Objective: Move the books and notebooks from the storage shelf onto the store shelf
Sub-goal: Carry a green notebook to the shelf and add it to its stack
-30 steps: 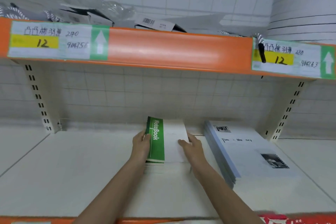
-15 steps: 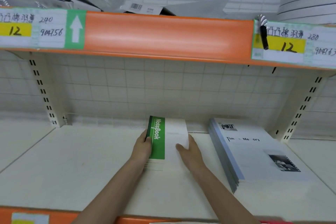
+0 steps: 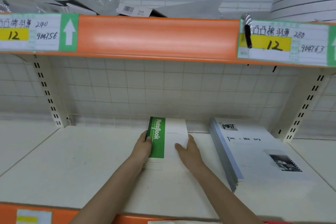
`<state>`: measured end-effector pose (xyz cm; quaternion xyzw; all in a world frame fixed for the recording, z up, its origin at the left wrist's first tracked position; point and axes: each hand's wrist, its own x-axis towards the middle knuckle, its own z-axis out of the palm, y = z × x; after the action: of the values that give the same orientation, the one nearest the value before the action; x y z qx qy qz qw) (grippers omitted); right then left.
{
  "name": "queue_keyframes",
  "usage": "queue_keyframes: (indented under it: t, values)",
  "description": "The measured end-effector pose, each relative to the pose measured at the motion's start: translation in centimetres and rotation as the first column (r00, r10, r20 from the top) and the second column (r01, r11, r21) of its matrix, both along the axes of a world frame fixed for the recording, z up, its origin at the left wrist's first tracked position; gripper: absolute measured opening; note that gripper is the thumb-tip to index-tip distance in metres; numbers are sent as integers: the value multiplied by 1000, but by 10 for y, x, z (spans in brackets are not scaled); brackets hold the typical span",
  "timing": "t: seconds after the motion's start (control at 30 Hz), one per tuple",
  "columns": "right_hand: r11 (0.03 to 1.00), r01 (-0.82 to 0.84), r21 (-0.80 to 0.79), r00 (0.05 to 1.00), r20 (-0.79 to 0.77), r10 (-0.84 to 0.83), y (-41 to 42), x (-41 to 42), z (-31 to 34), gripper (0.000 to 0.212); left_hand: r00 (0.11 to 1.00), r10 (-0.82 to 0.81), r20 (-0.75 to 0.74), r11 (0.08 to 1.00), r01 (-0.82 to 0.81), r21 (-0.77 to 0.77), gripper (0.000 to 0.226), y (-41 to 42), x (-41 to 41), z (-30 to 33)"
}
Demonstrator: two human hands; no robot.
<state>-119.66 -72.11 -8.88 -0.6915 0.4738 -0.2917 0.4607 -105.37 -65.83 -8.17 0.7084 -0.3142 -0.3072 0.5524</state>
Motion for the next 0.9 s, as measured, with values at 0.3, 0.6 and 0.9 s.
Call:
queue_keyframes:
  t: [0.3, 0.6, 0.9]
  values:
    - [999, 6, 43, 1000, 17, -6, 2, -1, 6, 59, 999, -42, 35, 996, 39, 74, 40, 3, 2, 4]
    - [910, -186, -372, 922, -386, 31, 15, -14, 8, 64, 851, -177, 495, 964, 49, 260, 46, 43, -12, 25]
    - [780, -425, -460, 799, -595, 84, 47, 4, 25, 66, 584, -356, 730, 870, -77, 486, 63, 85, 9, 34]
